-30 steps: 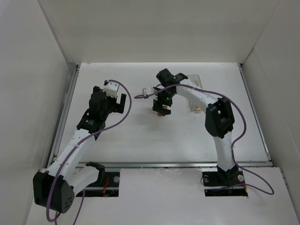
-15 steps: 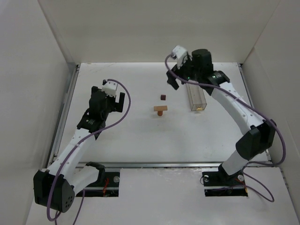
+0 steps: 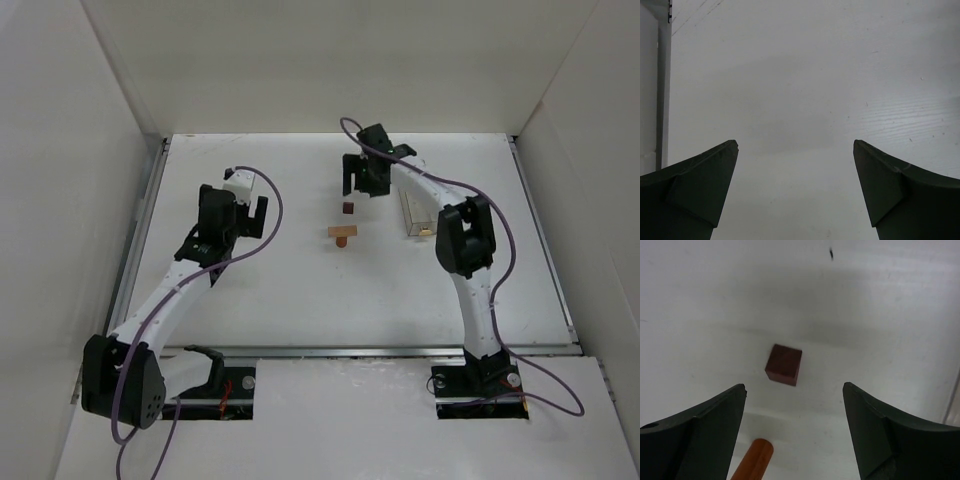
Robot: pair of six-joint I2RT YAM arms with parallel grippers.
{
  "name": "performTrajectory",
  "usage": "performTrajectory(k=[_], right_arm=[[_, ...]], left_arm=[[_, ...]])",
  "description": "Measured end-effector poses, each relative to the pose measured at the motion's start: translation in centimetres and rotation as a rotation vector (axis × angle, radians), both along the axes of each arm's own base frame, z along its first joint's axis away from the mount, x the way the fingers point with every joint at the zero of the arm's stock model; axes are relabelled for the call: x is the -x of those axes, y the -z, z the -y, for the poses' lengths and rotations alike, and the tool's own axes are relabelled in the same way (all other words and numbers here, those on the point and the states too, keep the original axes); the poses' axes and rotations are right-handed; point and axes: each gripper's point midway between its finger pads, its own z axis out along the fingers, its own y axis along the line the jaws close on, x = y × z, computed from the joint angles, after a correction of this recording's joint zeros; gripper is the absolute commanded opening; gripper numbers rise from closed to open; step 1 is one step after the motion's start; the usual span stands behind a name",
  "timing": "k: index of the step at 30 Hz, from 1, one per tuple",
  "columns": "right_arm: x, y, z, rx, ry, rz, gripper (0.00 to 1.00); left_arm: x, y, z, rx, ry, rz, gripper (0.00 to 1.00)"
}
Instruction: Build the wood block tower
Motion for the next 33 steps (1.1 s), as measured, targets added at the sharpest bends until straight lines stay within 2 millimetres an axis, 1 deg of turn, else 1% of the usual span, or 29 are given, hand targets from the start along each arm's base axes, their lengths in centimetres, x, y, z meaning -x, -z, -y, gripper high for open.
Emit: performTrajectory(k=[1,2,3,4,7,9,11,12,15,18,19,24,29,33], right_arm=[[1.3,2.1,-0.2,0.026,0.009,-0.057,0.81],[2.2,3.3,-0.2,0.045,0.030,-0.094,0.80],[2.9,4.0,-0.3,0.057,0.050,-0.119,0.79],[3.3,4.2,-0.6,0.061,0.068,-0.129,0.79],[3.4,3.9,-1.7,0.043,0.095,-0.113,0.77],[3.3,3.9,-2.0,0.035,0.106,-0.111,0.77],[3.2,4.1,-1.9,0.036,0.123,-0.112,0.76],[3.1,4.2,-1.8,0.041,0.132,-0.110,0.72],[2.7,4.9,-1.4,0.062,0.167,-0.105,0.65],[1.7,5.6,-1.2,0.084,0.197,-0.089,0.65],[1.4,5.9,-1.2,0.089,0.203,-0.085,0.62],[0.5,6.5,-1.2,0.098,0.222,-0.074,0.58],[0.5,6.4,-1.5,0.109,0.220,-0.060,0.45],[0.9,6.4,-2.2,0.117,0.207,-0.056,0.46]], left_arm=[[-0.1,0.1,0.0,-0.003,0.000,-0.002,1.00],[-0.3,0.3,0.0,-0.006,0.000,-0.005,1.00],[-0.4,0.4,0.0,-0.009,-0.001,-0.009,1.00],[-0.5,0.4,0.1,-0.009,-0.002,-0.008,1.00],[-1.0,0.4,0.1,-0.011,-0.003,-0.003,1.00],[-1.2,0.4,0.2,-0.014,-0.002,0.002,1.00],[-1.3,0.3,0.2,-0.016,-0.001,0.007,1.00],[-1.3,0.3,0.2,-0.016,-0.001,0.009,1.00],[-1.4,0.3,0.2,-0.016,-0.001,0.010,1.00],[-1.4,0.3,0.2,-0.018,0.000,0.011,1.00],[-1.4,0.2,0.2,-0.018,0.000,0.012,1.00],[-1.5,0.0,0.2,-0.018,-0.001,0.021,1.00],[-1.6,-0.2,0.2,-0.022,0.000,0.028,1.00],[-1.7,-0.2,0.1,-0.023,-0.002,0.030,1.00]])
